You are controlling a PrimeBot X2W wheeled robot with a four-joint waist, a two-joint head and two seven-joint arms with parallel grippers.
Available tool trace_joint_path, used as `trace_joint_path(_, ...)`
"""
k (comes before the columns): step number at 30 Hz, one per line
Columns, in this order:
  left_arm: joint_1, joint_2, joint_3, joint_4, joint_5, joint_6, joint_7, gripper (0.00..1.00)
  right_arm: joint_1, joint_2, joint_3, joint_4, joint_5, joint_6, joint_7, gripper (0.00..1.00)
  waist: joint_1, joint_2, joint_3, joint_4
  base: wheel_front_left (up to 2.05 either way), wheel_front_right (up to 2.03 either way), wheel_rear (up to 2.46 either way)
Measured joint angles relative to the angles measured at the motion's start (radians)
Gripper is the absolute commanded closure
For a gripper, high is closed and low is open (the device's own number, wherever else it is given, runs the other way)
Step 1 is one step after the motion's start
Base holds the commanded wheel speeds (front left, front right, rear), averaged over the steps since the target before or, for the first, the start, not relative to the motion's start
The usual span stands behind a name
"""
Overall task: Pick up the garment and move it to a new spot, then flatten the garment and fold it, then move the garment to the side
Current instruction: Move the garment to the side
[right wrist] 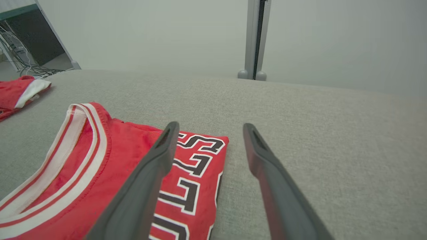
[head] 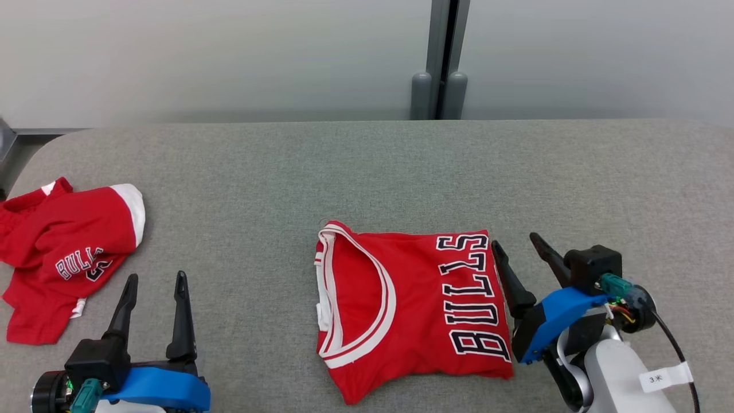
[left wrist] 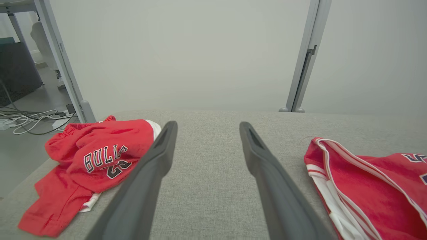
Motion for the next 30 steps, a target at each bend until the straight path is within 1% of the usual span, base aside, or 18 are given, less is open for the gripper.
trace_joint_path(5,-0.009,-0.006,-0.007,0.015,-0.008,0.005,-0.011,0.00,-0.019,0.000,0.004,0.124,0.009,0.000,0.014,0.00,0.0000,0.0000,0.014,0.024,0.00,0.00,0.00)
trace_joint_path(12,-0.037,-0.002,-0.012,0.047,-0.021,0.005,-0.034,0.00,-0.032,0.000,0.009,0.263,0.040,0.000,-0.009,0.00,0.0000,0.0000,0.041,0.044,0.00,0.00,0.00)
trace_joint_path(18,-0.061,0.003,-0.018,0.073,-0.026,0.005,-0.045,0.00,-0.058,0.000,0.040,0.361,0.082,0.000,-0.042,0.00,0.0000,0.0000,0.061,0.055,0.00,0.00,0.00)
trace_joint_path(20,-0.066,0.003,-0.021,0.081,-0.029,0.005,-0.051,0.00,-0.072,-0.001,0.068,0.384,0.103,0.000,-0.052,0.00,0.0000,0.0000,0.065,0.056,0.00,0.00,0.00)
trace_joint_path(21,-0.067,0.003,-0.023,0.086,-0.031,0.004,-0.051,0.00,-0.076,-0.004,0.086,0.392,0.120,0.000,-0.060,0.02,0.0000,0.0000,0.066,0.057,0.00,0.00,0.00)
trace_joint_path(22,-0.070,0.002,-0.025,0.090,-0.032,0.004,-0.052,0.00,-0.082,-0.005,0.105,0.399,0.141,-0.001,-0.065,0.61,0.0000,0.0000,0.068,0.058,0.00,0.00,0.00)
trace_joint_path(23,-0.073,0.002,-0.027,0.093,-0.032,0.005,-0.053,0.00,-0.087,-0.005,0.122,0.403,0.158,-0.002,-0.069,1.00,0.0000,0.0000,0.069,0.058,0.00,0.00,0.00)
trace_joint_path(26,-0.078,0.002,-0.026,0.097,-0.033,0.005,-0.059,0.00,-0.106,-0.002,0.138,0.428,0.173,0.000,-0.095,1.00,0.0000,0.0000,0.073,0.055,0.00,0.00,0.00)
trace_joint_path(30,-0.080,0.004,-0.026,0.100,-0.036,0.007,-0.062,0.00,-0.158,0.000,0.108,0.461,0.142,0.001,-0.128,1.00,0.0000,0.0000,0.087,0.043,0.00,0.00,0.00)
